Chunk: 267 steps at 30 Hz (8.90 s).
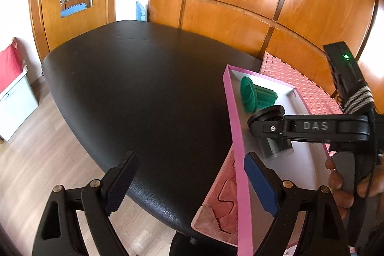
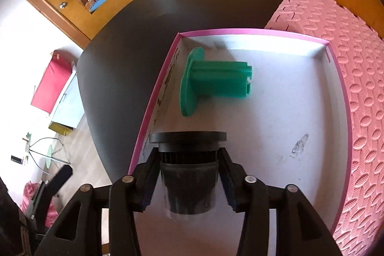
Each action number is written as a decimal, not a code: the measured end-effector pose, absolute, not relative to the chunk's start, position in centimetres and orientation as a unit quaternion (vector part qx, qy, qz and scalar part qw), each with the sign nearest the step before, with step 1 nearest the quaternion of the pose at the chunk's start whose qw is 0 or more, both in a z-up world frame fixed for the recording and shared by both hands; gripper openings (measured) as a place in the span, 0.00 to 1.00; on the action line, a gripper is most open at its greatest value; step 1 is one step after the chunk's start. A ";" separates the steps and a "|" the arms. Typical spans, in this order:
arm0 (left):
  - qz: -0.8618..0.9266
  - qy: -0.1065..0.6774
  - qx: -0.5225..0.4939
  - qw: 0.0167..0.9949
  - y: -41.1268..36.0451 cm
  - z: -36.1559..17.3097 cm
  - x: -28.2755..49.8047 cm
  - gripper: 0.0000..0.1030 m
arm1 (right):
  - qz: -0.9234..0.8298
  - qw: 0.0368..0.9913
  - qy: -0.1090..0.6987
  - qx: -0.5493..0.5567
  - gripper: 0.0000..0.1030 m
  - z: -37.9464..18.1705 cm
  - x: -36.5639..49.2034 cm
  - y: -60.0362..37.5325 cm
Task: Organize rigid objects
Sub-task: 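Carry the black-lidded jar into the tray and release it with the right gripper, then move both tools back to the toys and grasp the yellow oval piece with left gripper, then lift the yellow oval piece with left gripper while right gripper grasps the orange clip, then place the yellow oval piece in the tray and open the left gripper, then carry the orange clip into the tray and release it with the right gripper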
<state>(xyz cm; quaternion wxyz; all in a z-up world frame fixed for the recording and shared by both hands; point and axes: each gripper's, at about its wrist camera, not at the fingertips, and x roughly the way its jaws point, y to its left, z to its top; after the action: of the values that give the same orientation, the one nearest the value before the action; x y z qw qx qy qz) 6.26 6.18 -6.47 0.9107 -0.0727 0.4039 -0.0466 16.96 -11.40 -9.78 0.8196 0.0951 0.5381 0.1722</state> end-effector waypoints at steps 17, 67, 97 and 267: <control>-0.054 0.383 -0.055 0.921 4.9 -5.0 5.4 0.91 | 0.055 0.932 0.356 -0.046 0.72 -3.0 7.9 -14.0; -0.245 0.343 0.098 0.902 -10.8 -1.2 1.3 0.95 | -0.262 0.895 0.287 0.221 0.84 -4.0 -8.8 -51.3; -0.459 0.390 0.241 0.761 -38.7 -7.9 0.8 0.58 | -0.228 0.886 0.284 0.287 0.84 -4.8 -8.7 -52.9; -0.083 0.375 -0.007 0.923 -0.4 -4.1 6.2 0.73 | -0.113 0.879 0.460 0.055 0.23 -9.1 -2.9 -37.1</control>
<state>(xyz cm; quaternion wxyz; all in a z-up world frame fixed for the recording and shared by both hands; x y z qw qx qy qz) 6.21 -0.43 -4.08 0.9234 -0.0067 0.3746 -0.0831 -2.87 -37.14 -9.08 0.8789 0.0546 0.4603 -0.1129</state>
